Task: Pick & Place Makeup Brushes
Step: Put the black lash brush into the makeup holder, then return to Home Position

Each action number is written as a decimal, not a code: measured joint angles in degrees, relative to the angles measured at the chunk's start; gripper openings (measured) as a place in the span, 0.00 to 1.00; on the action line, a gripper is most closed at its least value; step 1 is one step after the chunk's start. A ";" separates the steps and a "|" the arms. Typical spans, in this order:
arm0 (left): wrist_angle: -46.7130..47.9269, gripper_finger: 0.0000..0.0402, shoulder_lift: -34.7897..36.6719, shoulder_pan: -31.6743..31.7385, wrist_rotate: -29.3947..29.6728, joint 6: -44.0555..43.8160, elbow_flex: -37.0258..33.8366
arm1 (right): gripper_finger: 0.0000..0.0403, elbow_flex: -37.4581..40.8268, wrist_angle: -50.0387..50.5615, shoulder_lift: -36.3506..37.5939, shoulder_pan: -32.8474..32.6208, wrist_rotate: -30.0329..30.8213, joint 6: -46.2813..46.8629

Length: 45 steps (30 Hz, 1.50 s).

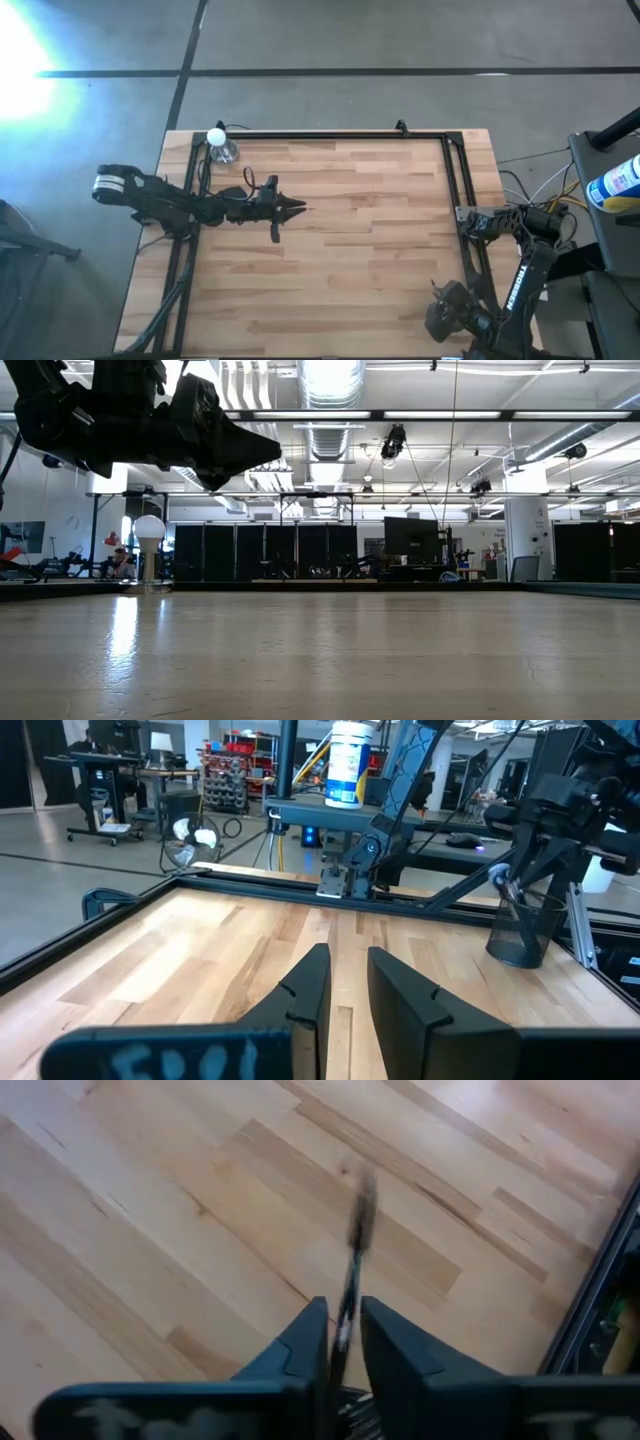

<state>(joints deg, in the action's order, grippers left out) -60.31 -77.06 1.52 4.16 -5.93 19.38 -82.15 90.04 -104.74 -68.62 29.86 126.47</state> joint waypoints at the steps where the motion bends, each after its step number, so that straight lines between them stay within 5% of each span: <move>1: 0.02 0.16 0.00 0.00 0.00 0.00 0.00 | 0.17 -0.06 -0.01 0.02 0.00 -0.01 0.00; 7: 1.65 0.16 0.00 0.71 0.02 -0.16 0.00 | 0.24 -1.26 0.00 0.53 0.15 -0.37 -0.12; 13: 1.79 0.16 0.00 1.14 0.00 -0.13 0.00 | 0.20 -1.73 -0.01 2.97 2.34 2.21 -6.35; 20: 2.03 0.02 0.00 4.66 -5.80 0.79 0.00 | 0.03 1.91 -5.51 9.51 9.53 16.53 -32.35; 27: 1.84 0.00 0.00 8.69 -10.41 0.96 0.00 | 0.02 20.12 -34.09 28.30 22.38 15.71 -65.19; 31: 1.86 0.00 0.00 10.01 -11.24 1.81 0.00 | 0.02 32.78 -59.04 38.59 32.17 8.37 -88.84; 36: 1.93 0.00 0.00 11.12 -13.60 3.14 0.00 | 0.02 46.10 -87.35 44.98 46.82 -9.77 -111.80; 41: 2.03 0.00 0.00 11.45 -14.09 4.85 0.00 | 0.02 55.23 -109.76 44.75 60.89 -28.43 -124.71; 45: 2.03 0.00 0.00 11.60 -14.21 5.35 -0.24 | 0.02 60.06 -124.31 41.83 68.51 -37.07 -130.80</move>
<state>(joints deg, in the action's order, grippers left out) -58.28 -77.06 13.12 -10.04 -0.58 19.13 -22.10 -34.27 -62.91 -0.11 -7.20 -4.33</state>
